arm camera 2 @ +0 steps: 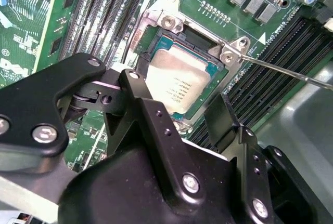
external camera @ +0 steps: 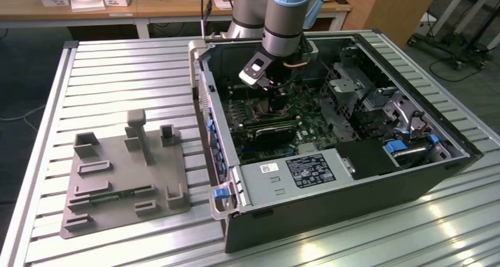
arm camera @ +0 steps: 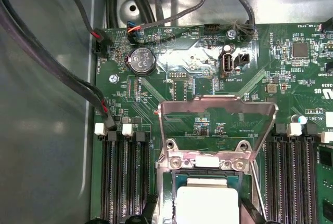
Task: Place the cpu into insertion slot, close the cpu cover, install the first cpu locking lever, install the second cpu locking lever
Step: 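Place the cpu into insertion slot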
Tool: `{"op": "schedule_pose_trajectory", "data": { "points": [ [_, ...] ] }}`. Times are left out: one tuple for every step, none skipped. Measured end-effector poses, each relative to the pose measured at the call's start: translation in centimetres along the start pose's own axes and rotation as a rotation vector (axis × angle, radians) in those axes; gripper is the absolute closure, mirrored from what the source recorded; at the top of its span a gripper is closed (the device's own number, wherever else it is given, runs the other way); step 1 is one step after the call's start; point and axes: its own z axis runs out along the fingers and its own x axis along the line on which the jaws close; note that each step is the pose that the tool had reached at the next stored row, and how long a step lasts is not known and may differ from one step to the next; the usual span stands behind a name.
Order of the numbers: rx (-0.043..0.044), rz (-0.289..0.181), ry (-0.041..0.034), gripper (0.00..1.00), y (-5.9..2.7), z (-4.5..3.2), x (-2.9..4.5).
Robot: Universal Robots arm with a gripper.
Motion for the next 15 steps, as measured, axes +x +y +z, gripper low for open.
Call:
{"op": "schedule_pose_trajectory", "data": {
  "points": [
    [0.0001, 0.0, -0.0002, 0.31, 0.0, -0.04, 0.0],
    [0.0, 0.0, -0.0003, 0.31, 0.0, -0.08, 0.0],
    [-0.0001, 0.0, -0.0002, 0.31, 0.0, -0.1, 0.0],
    [-0.0002, 0.0, -0.0001, 0.31, 0.01, -0.1, 0.0],
    [-0.0002, 0.0, -0.0001, 0.31, 0.0, -0.08, 0.0],
    [0.0, 0.0, -0.0003, 0.31, 0.0, -0.01, 0.0],
    [0.0, 0.0, -0.0004, 0.31, 0.0, 0.1, -0.01],
    [0.0002, 0.0, -0.0006, 0.31, -0.01, 0.22, -0.01],
    [0.0006, 0.0, -0.0012, 0.31, -0.02, 0.3, -0.02],
    [0.0004, 0.0, -0.0017, 0.31, -0.02, 0.34, -0.02],
    [0.0002, 0.0, -0.0029, 0.31, -0.02, 0.35, -0.01],
    [0.0001, 0.0, -0.0052, 0.31, -0.01, 0.36, -0.01],
    [-0.0002, 0.0, -0.0073, 0.31, -0.01, 0.37, -0.01],
    [-0.0001, 0.0, -0.0075, 0.31, -0.01, 0.37, -0.01],
    [-0.0001, 0.0, -0.0076, 0.31, -0.01, 0.37, -0.01]
  ]
}}
